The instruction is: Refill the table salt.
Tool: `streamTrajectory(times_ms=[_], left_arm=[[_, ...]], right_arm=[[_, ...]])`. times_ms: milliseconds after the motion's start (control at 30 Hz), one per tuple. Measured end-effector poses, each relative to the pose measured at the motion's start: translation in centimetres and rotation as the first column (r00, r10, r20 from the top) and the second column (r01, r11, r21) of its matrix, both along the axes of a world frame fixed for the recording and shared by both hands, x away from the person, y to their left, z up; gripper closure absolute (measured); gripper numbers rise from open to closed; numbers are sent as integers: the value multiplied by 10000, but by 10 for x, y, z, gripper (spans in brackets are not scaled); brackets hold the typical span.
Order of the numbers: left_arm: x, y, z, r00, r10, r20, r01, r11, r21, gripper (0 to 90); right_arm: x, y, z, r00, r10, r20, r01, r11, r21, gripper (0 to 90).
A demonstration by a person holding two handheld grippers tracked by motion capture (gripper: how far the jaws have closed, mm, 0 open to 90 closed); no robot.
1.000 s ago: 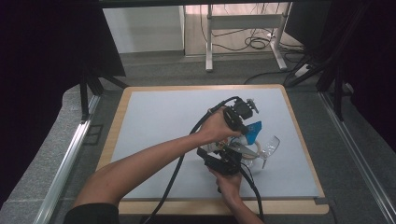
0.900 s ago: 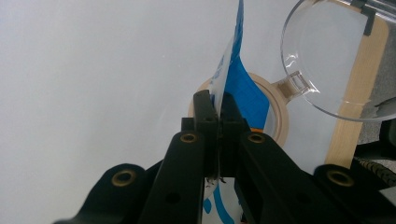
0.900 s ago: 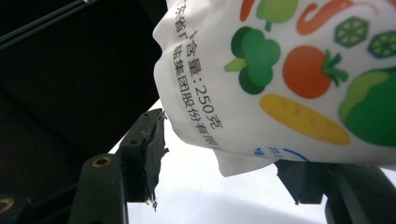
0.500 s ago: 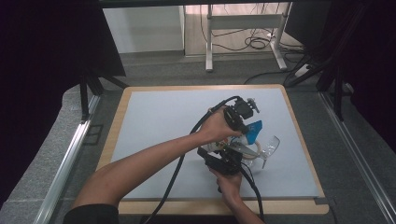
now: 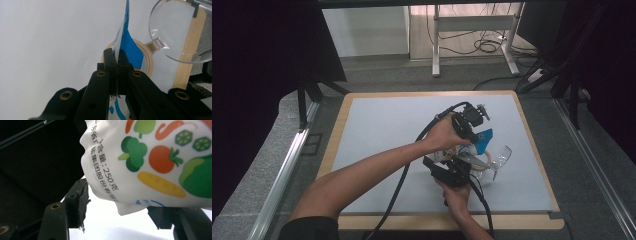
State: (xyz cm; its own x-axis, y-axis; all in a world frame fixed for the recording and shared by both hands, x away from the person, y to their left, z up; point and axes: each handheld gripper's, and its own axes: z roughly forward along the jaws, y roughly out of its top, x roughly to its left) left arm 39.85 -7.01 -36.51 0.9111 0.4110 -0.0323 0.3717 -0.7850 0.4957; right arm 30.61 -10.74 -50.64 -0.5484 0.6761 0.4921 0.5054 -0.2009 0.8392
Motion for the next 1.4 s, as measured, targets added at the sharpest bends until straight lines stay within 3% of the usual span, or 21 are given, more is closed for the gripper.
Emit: streamTrajectory(times_ms=[433, 733, 1400], left_arm=[[-1, -5, 2, 10000, -98, 13, 98, 9998, 172, 900], [0, -3, 2, 10000, -93, -3, 93, 9998, 162, 900], [-2, -7, 2, 9999, -138, -17, 138, 9997, 213, 900]], right_arm=[[1, 3, 12, 9997, -183, 165, 178, 9994, 285, 403], [2, 4, 10, 9998, -143, 150, 141, 9998, 132, 403], [1, 2, 12, 9997, -196, 149, 192, 9995, 265, 408]])
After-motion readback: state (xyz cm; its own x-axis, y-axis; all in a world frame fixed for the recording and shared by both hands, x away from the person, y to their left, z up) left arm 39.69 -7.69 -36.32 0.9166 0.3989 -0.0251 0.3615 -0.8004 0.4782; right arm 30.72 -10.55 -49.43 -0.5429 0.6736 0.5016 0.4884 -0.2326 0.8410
